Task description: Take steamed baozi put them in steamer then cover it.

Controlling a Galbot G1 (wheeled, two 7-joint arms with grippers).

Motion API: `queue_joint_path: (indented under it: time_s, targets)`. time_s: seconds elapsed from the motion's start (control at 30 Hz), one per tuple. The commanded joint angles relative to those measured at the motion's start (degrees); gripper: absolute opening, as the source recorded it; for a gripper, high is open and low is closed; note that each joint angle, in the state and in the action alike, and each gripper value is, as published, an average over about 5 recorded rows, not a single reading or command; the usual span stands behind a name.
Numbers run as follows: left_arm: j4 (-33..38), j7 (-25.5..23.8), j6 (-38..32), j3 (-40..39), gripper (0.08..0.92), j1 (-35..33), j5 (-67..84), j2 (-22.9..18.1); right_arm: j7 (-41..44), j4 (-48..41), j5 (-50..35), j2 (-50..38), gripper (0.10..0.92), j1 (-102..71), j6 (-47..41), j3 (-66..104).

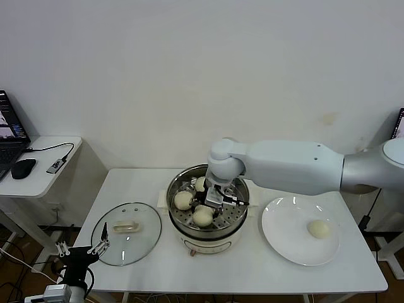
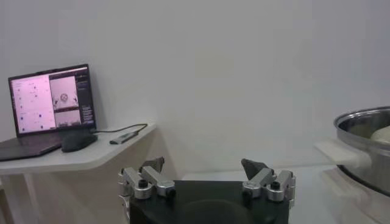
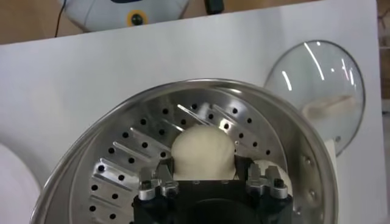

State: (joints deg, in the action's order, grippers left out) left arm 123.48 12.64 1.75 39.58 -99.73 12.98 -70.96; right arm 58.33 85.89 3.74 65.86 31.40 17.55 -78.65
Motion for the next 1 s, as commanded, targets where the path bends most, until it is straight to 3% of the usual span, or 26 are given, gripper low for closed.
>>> queue_joint_path:
  time_s: [0.03,0.27,0.5,0.67,1.0]
  targets:
    - [-0.1,0.0,0.0,-0.1,0.823,0.0,0.0,0.0,0.2,0.7,0.8,-0.4,0.738,0.9,2.0,-0.3]
    - [-0.3,0.0,0.1,-0.2,0.823,0.6,0.0,0.4,2.8,3.7,-3.8,-6.0,0.819,5.5,-3.0,1.1]
    - [-0.4,-0.1,0.1,-0.4,0.823,1.0,0.1,1.0,5.8,6.4,-13.0,-15.9,0.823,9.5,-24.7,3.5]
    - [-0.5,-0.1,0.0,-0.5,0.823,1.2,0.1,1.6,4.7,8.6,-16.2,-23.6,0.823,9.2,-34.7,4.5]
    - [-0.8,-0.2,0.1,-1.7,0.823,1.8,-0.1,2.5,4.9,10.5,-7.4,-41.3,0.823,-0.8,-36.1,10.1]
